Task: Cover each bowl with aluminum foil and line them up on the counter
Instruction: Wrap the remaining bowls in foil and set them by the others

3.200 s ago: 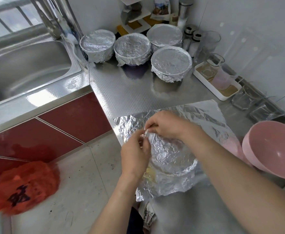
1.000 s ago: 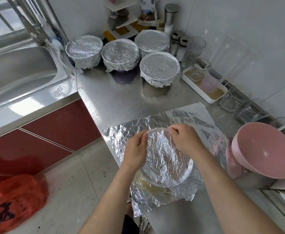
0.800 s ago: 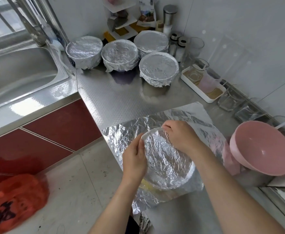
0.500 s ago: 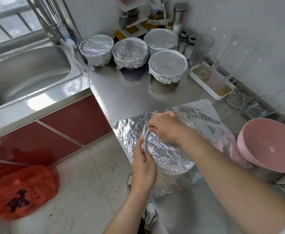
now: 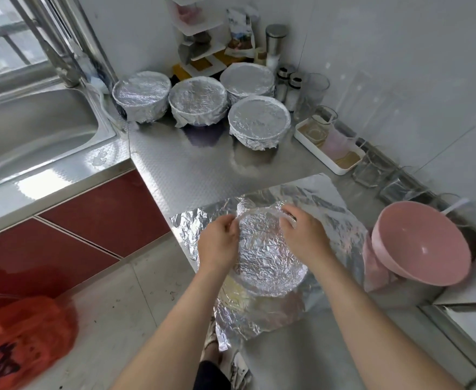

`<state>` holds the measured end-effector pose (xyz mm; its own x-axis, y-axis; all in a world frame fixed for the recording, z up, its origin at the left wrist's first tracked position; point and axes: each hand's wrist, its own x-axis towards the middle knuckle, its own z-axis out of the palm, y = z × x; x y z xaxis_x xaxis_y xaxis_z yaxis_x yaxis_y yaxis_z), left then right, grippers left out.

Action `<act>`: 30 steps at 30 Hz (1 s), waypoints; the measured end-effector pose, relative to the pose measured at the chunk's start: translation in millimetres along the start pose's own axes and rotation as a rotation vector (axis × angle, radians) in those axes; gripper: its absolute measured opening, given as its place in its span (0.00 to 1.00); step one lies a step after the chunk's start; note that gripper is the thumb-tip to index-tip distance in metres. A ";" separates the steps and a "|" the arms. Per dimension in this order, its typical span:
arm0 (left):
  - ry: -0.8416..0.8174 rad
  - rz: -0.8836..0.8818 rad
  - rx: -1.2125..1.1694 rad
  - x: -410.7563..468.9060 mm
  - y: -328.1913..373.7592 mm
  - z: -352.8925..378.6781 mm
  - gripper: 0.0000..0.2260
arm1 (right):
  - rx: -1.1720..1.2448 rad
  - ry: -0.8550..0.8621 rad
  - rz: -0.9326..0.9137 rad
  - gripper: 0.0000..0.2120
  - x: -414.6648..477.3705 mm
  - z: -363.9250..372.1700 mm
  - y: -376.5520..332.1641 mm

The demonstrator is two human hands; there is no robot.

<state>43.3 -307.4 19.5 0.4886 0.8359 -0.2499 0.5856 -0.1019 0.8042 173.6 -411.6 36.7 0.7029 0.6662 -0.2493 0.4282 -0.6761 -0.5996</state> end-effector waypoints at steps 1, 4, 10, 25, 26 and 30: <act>0.005 0.009 0.031 2.7 -1.2 1.4 0.11 | -0.004 0.004 -0.001 0.18 2.3 0.8 -1.8; 0.023 0.015 0.095 5.1 -2.3 2.6 0.11 | 0.011 -0.010 -0.003 0.18 10.3 1.9 -6.2; 0.044 0.048 0.109 8.5 -4.2 5.5 0.09 | -0.354 0.069 -0.181 0.19 21.7 8.6 -17.9; 0.032 0.131 -0.080 17.5 -20.4 11.9 0.20 | -0.041 -0.328 -0.245 0.10 52.9 13.9 -39.3; -0.028 0.148 -0.057 21.9 -20.5 8.4 0.21 | -0.043 -0.332 -0.253 0.11 52.4 13.1 -39.0; -0.346 0.193 0.035 48.2 -13.2 -9.4 0.28 | -0.032 -0.367 -0.283 0.13 50.8 11.6 -35.2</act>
<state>53.0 -260.8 1.9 0.7775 0.5690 -0.2680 0.4806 -0.2626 0.8367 187.6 -350.3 36.3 0.3108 0.8896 -0.3348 0.5959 -0.4568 -0.6605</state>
